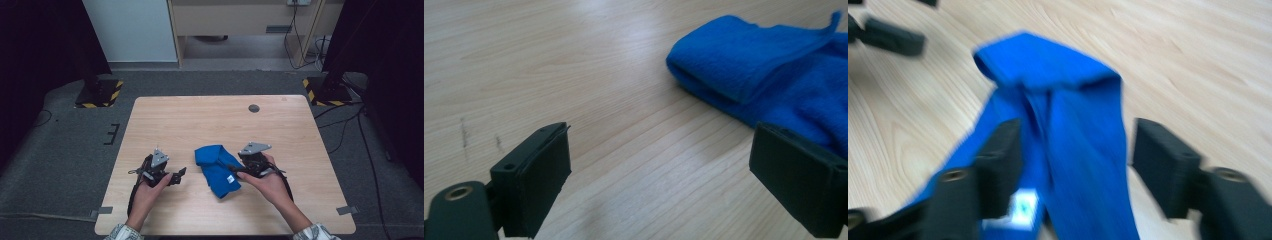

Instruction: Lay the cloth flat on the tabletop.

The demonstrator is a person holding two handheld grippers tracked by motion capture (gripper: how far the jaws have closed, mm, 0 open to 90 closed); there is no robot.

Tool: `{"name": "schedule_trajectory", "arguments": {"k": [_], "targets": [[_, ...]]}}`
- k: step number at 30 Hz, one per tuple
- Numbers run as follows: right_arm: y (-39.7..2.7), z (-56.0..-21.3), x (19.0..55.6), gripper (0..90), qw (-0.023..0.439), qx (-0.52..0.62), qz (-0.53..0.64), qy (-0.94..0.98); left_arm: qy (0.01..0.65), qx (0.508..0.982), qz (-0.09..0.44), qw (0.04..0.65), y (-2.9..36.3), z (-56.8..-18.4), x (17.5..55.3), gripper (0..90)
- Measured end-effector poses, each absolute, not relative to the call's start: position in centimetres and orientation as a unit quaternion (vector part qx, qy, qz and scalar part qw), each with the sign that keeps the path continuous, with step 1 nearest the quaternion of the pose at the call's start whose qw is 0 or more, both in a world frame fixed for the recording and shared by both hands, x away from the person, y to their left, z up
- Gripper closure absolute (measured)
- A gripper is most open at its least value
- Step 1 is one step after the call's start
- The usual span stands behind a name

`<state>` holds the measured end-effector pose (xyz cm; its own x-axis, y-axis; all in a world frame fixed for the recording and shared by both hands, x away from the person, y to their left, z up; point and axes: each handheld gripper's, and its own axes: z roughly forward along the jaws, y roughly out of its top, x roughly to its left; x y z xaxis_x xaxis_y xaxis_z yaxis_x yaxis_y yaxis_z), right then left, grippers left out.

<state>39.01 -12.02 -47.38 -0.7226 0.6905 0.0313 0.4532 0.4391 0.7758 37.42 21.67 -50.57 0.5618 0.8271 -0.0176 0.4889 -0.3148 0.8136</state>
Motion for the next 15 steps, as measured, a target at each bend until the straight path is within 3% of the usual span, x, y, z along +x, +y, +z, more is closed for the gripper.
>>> {"name": "schedule_trajectory", "arguments": {"k": [2,4,8,12,15], "targets": [[-12.5,-47.5,38.8,45.8,0.147,0.349,0.402,0.834,0.417,0.784,0.206,0.412,21.5,-50.4,37.3,9.4],[-14.6,-48.4,38.2,59.3,0.145,0.368,0.404,0.824,0.412,0.784,0.204,0.418,21.0,-50.0,37.3,11.0],[-16.5,-49.4,38.3,69.5,0.136,0.397,0.409,0.81,0.408,0.785,0.206,0.418,20.2,-49.8,37.4,17.0],[-16.9,-49.8,38.3,69.1,0.135,0.406,0.407,0.807,0.393,0.793,0.208,0.416,19.4,-49.5,37.5,22.4],[-16.9,-50.1,38.2,63.7,0.131,0.417,0.402,0.805,0.381,0.799,0.207,0.417,18.6,-49.4,37.6,26.9]]}}
